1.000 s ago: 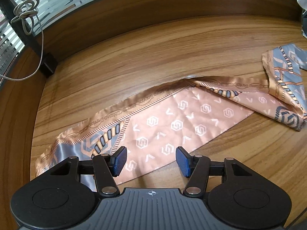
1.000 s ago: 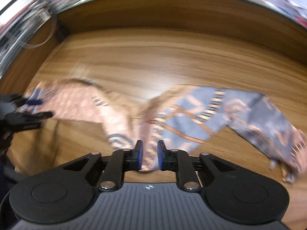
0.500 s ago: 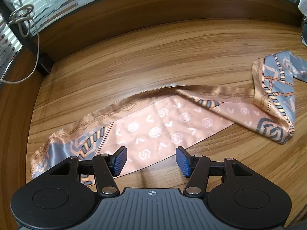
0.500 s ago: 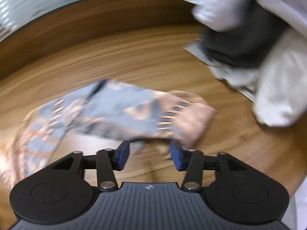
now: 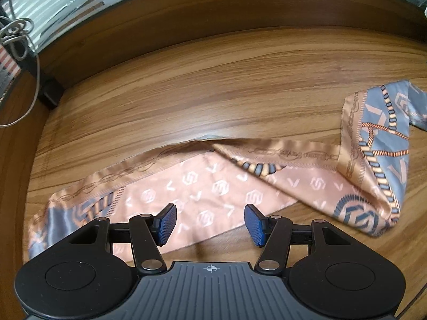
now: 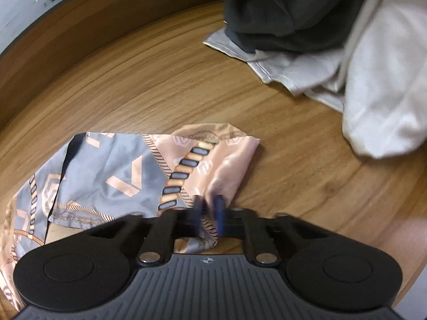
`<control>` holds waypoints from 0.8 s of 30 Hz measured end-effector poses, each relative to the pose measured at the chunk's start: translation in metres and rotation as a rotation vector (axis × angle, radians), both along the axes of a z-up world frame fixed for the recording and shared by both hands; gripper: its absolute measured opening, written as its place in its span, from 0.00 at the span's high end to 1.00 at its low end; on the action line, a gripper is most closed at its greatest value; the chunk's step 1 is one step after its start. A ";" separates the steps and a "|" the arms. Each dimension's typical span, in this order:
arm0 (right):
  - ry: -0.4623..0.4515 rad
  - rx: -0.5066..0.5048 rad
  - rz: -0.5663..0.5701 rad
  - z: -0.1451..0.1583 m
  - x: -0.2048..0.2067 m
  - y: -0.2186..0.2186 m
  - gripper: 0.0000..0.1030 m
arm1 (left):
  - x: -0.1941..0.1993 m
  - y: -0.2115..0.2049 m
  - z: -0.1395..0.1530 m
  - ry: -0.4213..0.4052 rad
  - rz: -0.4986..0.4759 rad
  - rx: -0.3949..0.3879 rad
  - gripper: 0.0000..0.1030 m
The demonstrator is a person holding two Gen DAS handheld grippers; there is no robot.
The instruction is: Fold clothes
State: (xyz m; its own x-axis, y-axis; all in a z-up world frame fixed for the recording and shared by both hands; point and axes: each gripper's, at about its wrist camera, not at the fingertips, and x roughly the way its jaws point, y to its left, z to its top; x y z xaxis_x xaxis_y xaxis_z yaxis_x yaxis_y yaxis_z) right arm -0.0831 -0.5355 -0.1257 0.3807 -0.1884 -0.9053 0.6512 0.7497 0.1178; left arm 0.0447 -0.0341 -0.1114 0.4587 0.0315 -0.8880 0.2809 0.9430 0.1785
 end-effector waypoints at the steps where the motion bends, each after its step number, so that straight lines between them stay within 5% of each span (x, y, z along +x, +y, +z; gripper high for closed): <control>1: -0.002 -0.017 0.013 0.003 0.002 0.000 0.99 | 0.004 -0.001 -0.003 0.009 0.006 -0.001 0.43; 8: -0.033 -0.211 0.009 0.043 0.003 -0.013 0.99 | 0.025 0.003 -0.015 0.068 0.099 -0.071 0.43; 18: -0.031 -0.549 -0.053 0.102 -0.005 -0.032 0.99 | 0.030 -0.005 -0.026 0.143 0.122 -0.109 0.46; 24: -0.046 -0.664 -0.027 0.132 -0.014 -0.022 0.99 | 0.024 0.002 -0.028 0.225 0.125 -0.110 0.46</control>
